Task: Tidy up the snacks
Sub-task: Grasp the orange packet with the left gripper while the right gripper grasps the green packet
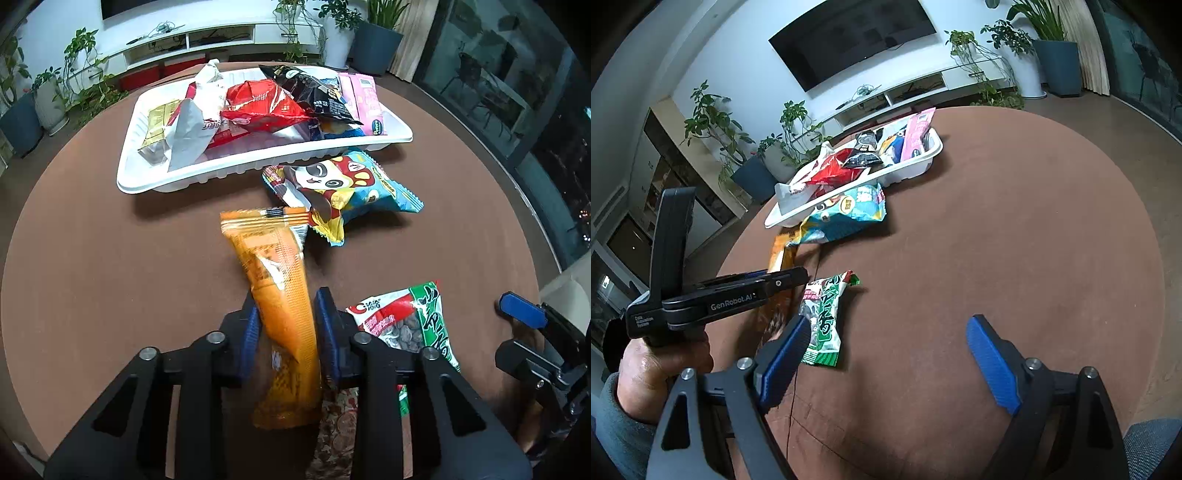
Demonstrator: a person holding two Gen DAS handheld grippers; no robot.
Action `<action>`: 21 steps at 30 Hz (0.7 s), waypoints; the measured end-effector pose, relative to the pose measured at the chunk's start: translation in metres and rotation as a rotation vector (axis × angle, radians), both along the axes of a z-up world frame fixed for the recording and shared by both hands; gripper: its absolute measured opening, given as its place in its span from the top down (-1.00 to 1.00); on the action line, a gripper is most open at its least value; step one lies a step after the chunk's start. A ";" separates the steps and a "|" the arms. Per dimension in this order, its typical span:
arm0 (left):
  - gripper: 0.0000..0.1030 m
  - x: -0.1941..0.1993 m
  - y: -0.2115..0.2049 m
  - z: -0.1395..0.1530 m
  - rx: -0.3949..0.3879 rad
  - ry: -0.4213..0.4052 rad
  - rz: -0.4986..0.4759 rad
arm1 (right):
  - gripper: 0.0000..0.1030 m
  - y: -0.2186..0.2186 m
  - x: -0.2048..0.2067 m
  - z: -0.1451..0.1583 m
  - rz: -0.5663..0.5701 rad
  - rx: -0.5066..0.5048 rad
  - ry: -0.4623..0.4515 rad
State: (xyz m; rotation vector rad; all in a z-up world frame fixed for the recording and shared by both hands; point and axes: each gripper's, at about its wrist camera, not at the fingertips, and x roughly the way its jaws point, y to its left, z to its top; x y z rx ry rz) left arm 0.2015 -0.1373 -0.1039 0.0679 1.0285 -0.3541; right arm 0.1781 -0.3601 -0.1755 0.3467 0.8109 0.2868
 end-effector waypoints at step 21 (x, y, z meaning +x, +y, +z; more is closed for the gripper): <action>0.67 -0.038 0.050 0.005 -0.139 0.001 0.033 | -0.65 0.039 0.019 -0.001 0.084 -0.108 0.050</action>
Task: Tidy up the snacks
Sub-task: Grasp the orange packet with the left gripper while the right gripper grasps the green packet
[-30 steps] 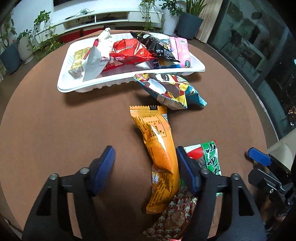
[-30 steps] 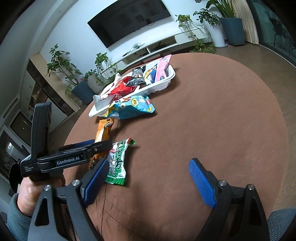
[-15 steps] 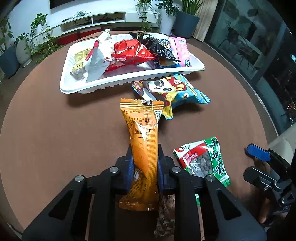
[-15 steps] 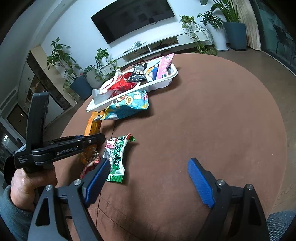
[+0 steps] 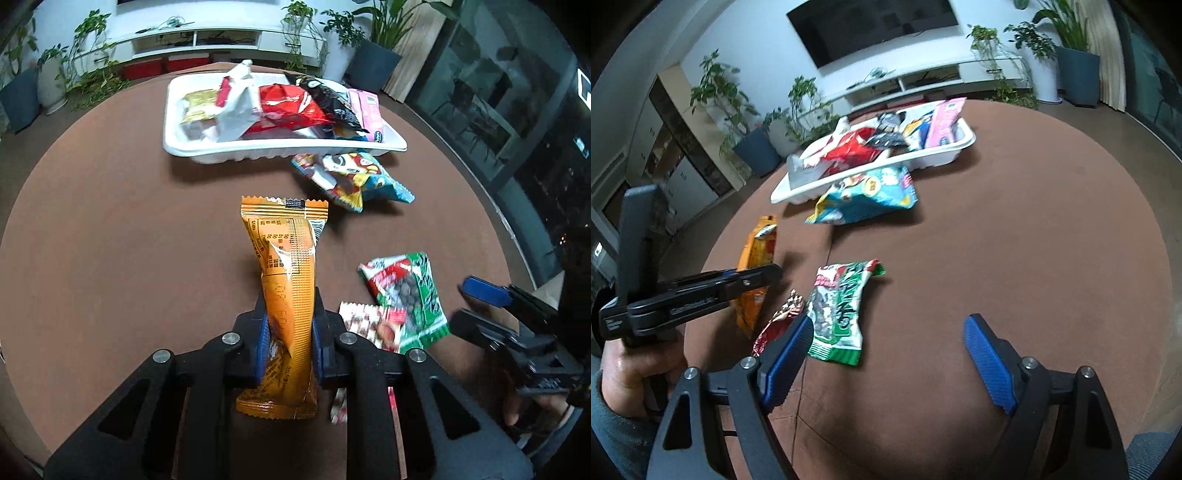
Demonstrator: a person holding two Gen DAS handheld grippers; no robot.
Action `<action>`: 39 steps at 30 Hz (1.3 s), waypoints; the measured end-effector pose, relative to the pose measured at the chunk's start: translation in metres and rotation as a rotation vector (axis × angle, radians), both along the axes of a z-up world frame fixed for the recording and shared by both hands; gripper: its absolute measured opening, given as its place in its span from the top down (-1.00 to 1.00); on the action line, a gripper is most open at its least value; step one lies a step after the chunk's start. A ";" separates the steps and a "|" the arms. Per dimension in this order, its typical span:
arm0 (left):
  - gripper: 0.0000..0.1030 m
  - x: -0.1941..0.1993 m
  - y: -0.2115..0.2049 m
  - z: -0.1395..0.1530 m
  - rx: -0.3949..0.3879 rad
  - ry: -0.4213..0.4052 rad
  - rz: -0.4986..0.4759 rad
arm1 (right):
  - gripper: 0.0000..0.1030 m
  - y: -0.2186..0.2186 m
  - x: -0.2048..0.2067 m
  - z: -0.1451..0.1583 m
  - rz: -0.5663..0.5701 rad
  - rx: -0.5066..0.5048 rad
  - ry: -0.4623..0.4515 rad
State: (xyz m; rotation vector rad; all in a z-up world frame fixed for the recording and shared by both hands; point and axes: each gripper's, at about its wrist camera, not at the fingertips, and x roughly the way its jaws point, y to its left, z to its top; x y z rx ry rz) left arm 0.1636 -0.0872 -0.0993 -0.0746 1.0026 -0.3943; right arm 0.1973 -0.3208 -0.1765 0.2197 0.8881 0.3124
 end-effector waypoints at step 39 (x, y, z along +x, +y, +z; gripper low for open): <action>0.67 -0.036 0.024 -0.003 -0.075 0.002 0.018 | 0.57 0.052 0.018 0.000 0.085 -0.233 0.024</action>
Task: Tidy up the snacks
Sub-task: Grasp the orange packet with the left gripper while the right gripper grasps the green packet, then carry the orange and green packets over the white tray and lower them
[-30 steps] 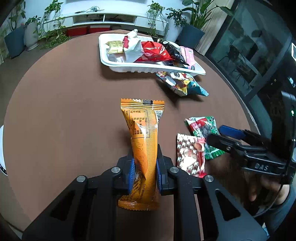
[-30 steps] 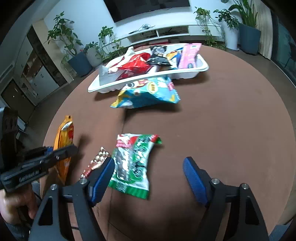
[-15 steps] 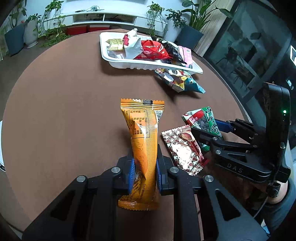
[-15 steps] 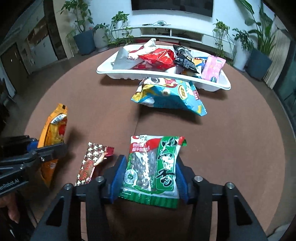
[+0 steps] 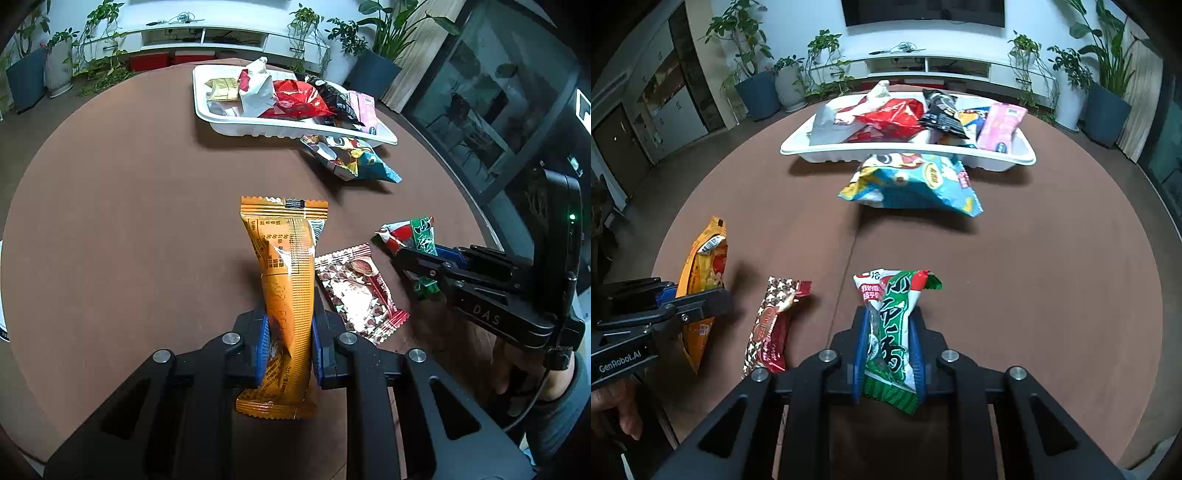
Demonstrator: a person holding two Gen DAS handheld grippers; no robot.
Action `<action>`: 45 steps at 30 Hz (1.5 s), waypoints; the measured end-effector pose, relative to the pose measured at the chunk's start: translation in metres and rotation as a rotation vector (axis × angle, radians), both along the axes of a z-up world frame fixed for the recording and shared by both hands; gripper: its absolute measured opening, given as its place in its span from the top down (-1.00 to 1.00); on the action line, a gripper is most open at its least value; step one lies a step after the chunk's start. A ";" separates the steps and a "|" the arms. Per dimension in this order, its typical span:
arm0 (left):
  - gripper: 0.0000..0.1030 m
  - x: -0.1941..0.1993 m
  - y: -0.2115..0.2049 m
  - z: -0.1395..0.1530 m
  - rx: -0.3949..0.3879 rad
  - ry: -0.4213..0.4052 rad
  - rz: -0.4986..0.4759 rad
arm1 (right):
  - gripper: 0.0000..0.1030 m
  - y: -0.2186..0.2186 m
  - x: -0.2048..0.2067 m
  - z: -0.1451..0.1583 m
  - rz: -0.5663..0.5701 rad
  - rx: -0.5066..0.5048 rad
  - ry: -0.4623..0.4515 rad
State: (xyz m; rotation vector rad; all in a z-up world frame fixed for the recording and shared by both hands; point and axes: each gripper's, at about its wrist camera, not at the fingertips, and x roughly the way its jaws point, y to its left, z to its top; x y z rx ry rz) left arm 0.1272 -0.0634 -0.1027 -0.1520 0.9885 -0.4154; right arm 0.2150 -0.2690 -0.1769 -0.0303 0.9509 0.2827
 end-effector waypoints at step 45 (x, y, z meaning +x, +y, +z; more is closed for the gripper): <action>0.67 0.238 -0.002 0.092 0.087 -0.042 -0.013 | 0.58 -0.013 0.217 0.128 -0.003 0.229 -0.109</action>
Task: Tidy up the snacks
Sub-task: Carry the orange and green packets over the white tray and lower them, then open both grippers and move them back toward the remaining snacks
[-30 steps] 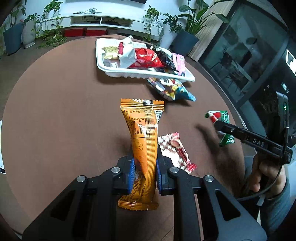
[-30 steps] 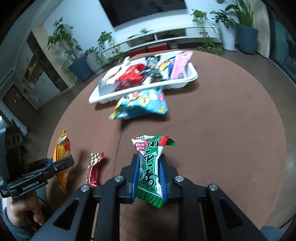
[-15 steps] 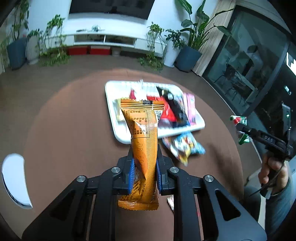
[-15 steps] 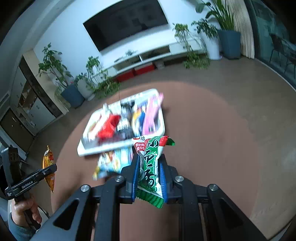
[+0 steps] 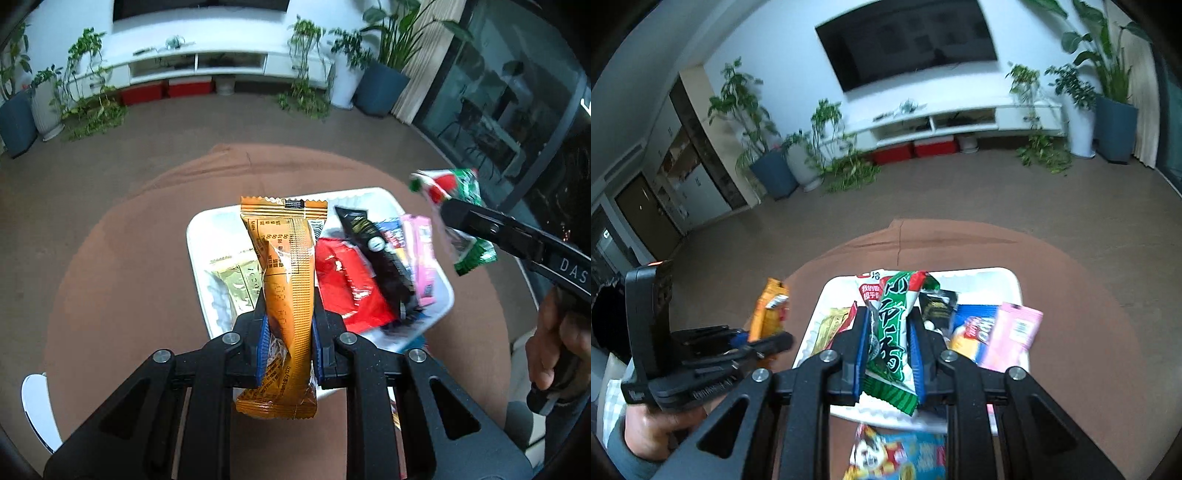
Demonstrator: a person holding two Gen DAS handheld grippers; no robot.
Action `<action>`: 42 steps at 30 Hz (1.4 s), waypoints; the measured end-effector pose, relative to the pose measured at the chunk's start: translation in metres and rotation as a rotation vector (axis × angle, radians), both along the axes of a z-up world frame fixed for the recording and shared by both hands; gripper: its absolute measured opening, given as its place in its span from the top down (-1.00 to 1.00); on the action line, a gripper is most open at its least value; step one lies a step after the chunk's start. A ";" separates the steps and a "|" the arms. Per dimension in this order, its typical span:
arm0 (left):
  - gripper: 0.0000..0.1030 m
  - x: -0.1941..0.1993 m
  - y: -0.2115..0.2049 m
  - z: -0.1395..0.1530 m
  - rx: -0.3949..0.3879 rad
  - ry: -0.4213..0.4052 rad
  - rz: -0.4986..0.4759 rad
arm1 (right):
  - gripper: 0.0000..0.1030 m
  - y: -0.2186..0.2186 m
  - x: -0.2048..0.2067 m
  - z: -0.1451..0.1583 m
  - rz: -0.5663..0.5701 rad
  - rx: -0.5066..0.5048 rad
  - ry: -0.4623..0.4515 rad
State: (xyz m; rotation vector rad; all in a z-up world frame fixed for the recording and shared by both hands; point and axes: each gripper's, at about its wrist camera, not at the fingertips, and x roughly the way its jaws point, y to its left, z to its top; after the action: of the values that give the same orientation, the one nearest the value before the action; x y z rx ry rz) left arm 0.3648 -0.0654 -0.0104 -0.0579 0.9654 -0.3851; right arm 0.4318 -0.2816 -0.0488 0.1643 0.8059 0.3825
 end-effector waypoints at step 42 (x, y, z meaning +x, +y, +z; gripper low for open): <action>0.65 0.037 -0.024 -0.070 0.034 0.020 0.033 | 0.15 0.045 0.055 -0.086 0.021 -0.147 0.145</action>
State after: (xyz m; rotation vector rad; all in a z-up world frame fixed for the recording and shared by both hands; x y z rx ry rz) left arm 0.4022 -0.0890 -0.0806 -0.0469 0.9889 -0.3387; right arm 0.4870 -0.2367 -0.1349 0.0463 0.9760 0.3327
